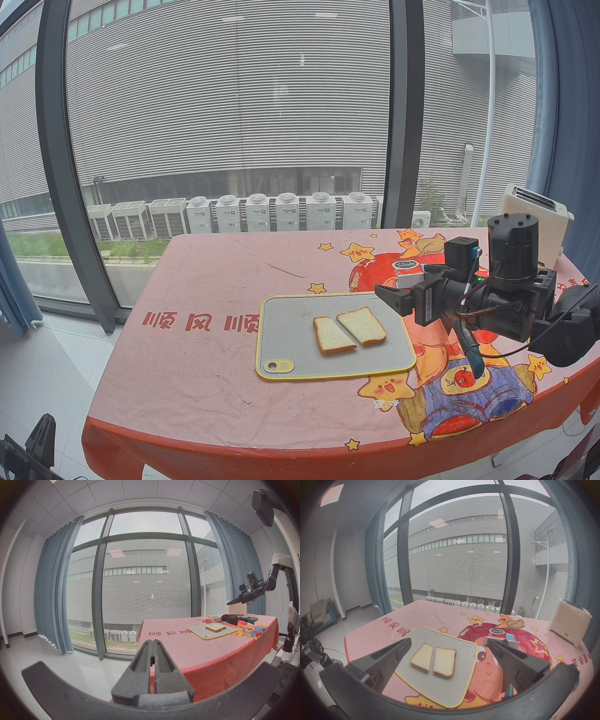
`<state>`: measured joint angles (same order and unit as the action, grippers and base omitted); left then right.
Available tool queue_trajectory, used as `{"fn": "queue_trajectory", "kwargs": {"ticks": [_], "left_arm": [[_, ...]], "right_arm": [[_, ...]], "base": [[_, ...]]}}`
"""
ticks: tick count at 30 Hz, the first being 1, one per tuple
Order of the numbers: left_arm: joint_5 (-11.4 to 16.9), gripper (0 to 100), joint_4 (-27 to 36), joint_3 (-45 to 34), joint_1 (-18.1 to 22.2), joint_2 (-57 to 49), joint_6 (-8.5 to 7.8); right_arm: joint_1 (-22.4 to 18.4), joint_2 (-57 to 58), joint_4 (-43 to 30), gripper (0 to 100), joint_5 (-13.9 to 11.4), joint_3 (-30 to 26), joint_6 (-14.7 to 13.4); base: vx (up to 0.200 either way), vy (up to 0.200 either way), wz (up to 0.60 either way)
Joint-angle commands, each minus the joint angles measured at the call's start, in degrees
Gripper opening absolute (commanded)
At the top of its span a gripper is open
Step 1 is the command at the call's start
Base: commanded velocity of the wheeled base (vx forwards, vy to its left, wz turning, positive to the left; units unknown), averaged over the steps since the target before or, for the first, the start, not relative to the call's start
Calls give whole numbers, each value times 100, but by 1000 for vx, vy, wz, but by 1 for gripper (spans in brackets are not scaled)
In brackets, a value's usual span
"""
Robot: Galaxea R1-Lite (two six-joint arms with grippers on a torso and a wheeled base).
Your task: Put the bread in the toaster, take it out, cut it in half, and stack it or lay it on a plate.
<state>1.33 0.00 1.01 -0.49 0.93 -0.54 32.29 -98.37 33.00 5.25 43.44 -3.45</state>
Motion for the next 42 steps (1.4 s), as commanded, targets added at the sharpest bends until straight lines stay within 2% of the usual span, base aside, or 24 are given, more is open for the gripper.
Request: {"fn": "queue_trajectory", "kwargs": {"ticks": [1,21,42], "left_arm": [[-1,0,0,-101,5,-93,-8],[-1,0,0,-101,5,-93,1],[-1,0,0,-101,-4,-93,1]], "right_arm": [[-65,-561,22,100,-24,113,11],[-56,-1115,5,100,-33,77,-15],[-303,-1826,93,100,-24,499,-191]], "base": [[0,0,0],[0,0,0],[0,0,0]]}}
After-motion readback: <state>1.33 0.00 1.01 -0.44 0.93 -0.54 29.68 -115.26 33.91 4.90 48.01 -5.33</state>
